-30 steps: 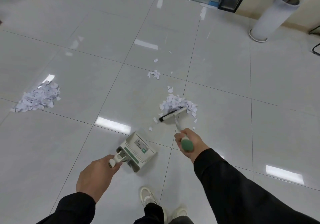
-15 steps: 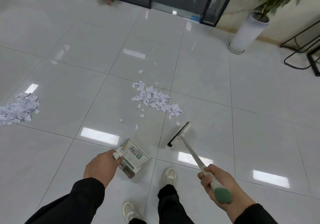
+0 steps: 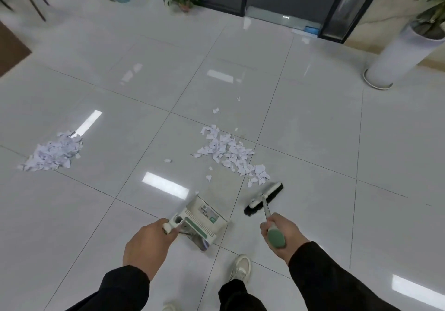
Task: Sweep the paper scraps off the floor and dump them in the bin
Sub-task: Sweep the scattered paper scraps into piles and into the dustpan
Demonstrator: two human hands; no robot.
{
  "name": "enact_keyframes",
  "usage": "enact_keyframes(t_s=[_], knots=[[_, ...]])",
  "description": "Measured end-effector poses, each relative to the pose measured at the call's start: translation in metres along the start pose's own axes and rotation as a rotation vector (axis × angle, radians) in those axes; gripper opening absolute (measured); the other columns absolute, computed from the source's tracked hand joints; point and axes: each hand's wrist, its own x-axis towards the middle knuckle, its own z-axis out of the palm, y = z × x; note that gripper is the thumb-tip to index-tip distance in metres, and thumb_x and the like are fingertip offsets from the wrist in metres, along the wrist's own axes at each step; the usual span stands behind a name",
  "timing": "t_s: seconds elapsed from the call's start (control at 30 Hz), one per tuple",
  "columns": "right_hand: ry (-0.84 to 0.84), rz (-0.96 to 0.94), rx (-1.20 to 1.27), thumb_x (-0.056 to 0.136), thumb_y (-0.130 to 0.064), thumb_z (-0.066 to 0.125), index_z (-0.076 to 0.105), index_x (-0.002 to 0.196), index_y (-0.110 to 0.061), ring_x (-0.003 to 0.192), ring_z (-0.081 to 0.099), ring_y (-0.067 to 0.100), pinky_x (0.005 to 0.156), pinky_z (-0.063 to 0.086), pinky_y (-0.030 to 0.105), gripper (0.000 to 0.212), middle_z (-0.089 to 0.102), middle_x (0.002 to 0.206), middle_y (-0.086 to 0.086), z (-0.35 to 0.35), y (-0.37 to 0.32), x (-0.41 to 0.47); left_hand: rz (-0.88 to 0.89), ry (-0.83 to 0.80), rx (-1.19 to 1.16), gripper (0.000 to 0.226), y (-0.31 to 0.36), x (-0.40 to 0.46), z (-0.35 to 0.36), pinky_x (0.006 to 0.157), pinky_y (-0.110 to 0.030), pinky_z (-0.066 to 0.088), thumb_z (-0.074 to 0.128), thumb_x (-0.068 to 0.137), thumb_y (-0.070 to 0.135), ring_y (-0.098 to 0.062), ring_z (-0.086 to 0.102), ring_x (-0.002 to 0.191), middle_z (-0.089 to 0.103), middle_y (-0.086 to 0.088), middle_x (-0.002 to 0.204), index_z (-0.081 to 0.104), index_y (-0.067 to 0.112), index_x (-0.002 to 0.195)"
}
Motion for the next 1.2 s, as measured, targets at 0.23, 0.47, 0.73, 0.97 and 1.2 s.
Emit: enact_keyframes(t_s=[0.23, 0.47, 0.73, 0.97, 1.2], knots=[[-0.024, -0.045, -0.125, 0.093, -0.003, 0.048, 0.039, 0.09, -0.015, 0.044, 0.039, 0.014, 0.036, 0.041, 0.021, 0.015, 0.042, 0.065, 0.005, 0.053, -0.09, 0.028, -0.061, 0.036, -0.029, 0.026, 0.034, 0.031, -0.011, 0.054, -0.024, 0.041, 0.055, 0.099, 0.052, -0.009, 0.058, 0.064, 0.064, 0.007, 0.069, 0.058, 0.033, 0.082], [0.026, -0.078, -0.133, 0.094, 0.001, 0.049, 0.044, 0.093, -0.011, 0.043, 0.037, 0.015, 0.034, 0.04, 0.019, 0.013, 0.043, 0.058, 0.006, 0.072, -0.087, -0.006, -0.053, 0.045, -0.103, 0.028, 0.034, 0.086, -0.045, 0.057, -0.029, 0.046, 0.06, 0.097, 0.052, -0.013, 0.06, 0.064, 0.063, 0.006, 0.067, 0.06, 0.031, 0.078], [0.178, -0.032, -0.174, 0.097, 0.005, 0.047, 0.044, 0.089, -0.004, 0.029, 0.04, 0.02, 0.032, 0.041, 0.021, 0.012, 0.045, 0.062, 0.013, 0.143, 0.004, -0.025, -0.041, 0.066, -0.11, 0.042, -0.014, 0.205, -0.13, 0.059, -0.029, 0.042, 0.061, 0.093, 0.061, -0.017, 0.06, 0.067, 0.062, 0.006, 0.067, 0.059, 0.025, 0.072], [0.171, 0.081, -0.004, 0.097, 0.003, 0.048, 0.047, 0.093, -0.001, 0.06, 0.045, 0.023, 0.038, 0.049, 0.025, 0.006, 0.041, 0.094, 0.017, 0.277, 0.103, 0.012, 0.068, -0.017, 0.015, 0.041, -0.077, 0.289, -0.196, 0.06, -0.028, 0.042, 0.055, 0.094, 0.062, -0.015, 0.061, 0.068, 0.062, 0.008, 0.068, 0.06, 0.026, 0.075], [0.065, 0.09, 0.14, 0.095, -0.001, 0.055, 0.051, 0.087, -0.011, 0.049, 0.05, 0.015, 0.041, 0.049, 0.02, 0.013, 0.047, 0.078, 0.008, 0.433, 0.149, 0.055, 0.101, -0.051, 0.099, 0.031, -0.172, 0.353, -0.263, 0.067, -0.029, 0.05, 0.053, 0.097, 0.061, -0.015, 0.063, 0.074, 0.064, 0.008, 0.072, 0.066, 0.033, 0.093]])
